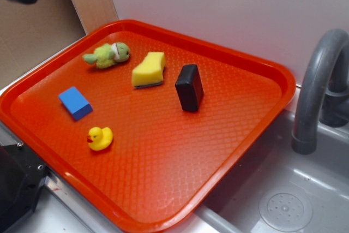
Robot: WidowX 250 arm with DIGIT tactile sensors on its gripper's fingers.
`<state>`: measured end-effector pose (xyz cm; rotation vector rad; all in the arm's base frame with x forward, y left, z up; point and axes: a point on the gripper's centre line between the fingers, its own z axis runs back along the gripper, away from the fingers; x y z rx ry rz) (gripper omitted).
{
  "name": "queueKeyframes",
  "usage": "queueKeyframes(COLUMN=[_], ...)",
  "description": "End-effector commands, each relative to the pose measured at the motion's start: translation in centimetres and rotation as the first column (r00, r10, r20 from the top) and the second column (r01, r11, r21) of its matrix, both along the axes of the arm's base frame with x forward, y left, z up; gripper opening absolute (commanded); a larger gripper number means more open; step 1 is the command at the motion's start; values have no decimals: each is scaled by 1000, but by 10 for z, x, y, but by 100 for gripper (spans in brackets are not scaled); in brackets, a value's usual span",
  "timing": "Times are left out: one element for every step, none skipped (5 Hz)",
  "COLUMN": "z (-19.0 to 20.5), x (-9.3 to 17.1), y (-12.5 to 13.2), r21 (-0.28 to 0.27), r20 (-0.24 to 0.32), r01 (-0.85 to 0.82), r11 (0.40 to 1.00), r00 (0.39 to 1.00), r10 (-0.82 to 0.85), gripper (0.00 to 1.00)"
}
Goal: Grab the green sponge.
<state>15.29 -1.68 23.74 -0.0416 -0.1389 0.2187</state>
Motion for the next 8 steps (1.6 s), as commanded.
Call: queueKeyframes(z=[6, -11, -27, -69, -87, -111, -129, -149], x=[31, 45, 55, 100, 103, 122, 132, 146], y=[7, 2, 8, 14, 26, 31, 36, 30], r21=[32, 32, 23, 15, 25, 63, 72, 67], r20=[95, 119, 161, 172, 178, 157, 174, 167], r01=[-235, -363, -430, -426, -395, -376, -367, -355], r11=[971, 931, 903, 904, 918, 924, 927, 932], r00=[968, 926, 893, 892, 906, 918, 920, 925], r10=[231, 357, 421, 418, 385, 363, 351, 340], gripper=[100, 100, 100, 100, 100, 100, 100, 100])
